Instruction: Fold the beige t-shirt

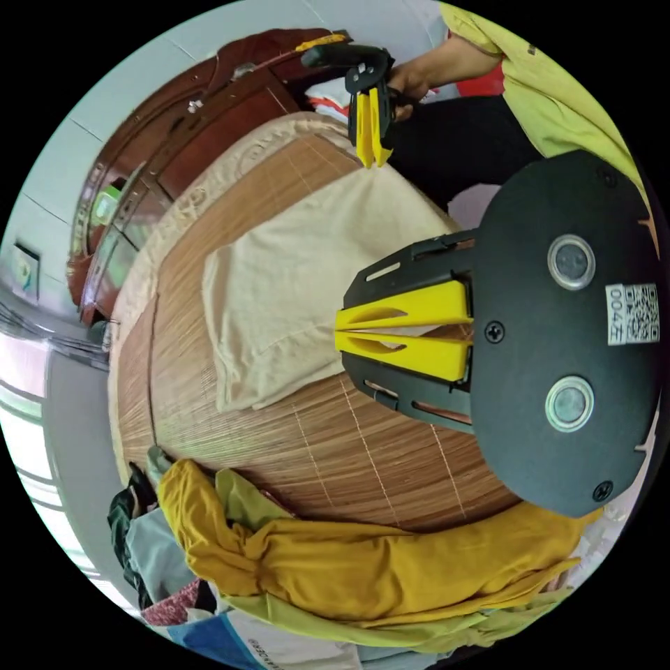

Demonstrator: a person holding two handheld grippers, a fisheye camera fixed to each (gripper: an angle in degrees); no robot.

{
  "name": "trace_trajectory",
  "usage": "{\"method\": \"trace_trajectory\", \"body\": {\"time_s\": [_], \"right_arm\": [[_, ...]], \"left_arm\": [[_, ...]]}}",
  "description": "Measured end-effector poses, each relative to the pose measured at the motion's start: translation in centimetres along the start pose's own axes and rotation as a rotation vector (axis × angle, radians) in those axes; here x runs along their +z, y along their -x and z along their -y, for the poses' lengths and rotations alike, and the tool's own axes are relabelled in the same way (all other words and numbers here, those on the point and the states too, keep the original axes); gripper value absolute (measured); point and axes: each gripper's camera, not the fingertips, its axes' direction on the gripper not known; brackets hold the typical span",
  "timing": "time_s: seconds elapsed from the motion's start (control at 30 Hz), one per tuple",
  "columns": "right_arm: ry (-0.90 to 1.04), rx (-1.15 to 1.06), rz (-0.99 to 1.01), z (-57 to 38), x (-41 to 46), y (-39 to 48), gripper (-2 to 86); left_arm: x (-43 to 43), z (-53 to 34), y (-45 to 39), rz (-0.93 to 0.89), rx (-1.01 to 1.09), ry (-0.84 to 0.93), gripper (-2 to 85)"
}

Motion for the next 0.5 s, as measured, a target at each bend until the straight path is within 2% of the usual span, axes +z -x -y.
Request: {"method": "trace_trajectory", "body": {"time_s": [0.07,0.13,0.2,0.3,0.37,0.5], "right_arm": [[-0.023,0.023,-0.021,-3.4,-0.6,-0.7,6.4],[-0.025,0.046,-0.021,-6.2,-0.2,-1.3,6.6],[-0.039,0.066,0.02,-9.0,0.6,-1.7,7.0],[-0.108,0.019,0.098,-12.9,2.0,-0.4,7.9],[-0.155,-0.038,0.085,-14.5,3.4,1.6,8.4],[-0.161,-0.163,-0.007,-15.2,6.4,4.7,8.9]], "left_arm": [[-2.8,-2.0,0.3,-0.02,-0.02,-0.017,0.4],[-5.1,-5.2,0.9,-0.112,-0.111,-0.065,0.5],[-5.9,-10.6,1.8,-0.328,-0.307,-0.114,0.8],[-4.7,-17.5,2.4,-0.513,-0.598,-0.175,1.5],[-3.2,-20.0,2.6,-0.594,-0.711,-0.159,2.2],[-1.8,-21.3,2.8,-0.654,-0.778,-0.088,4.1]]}}
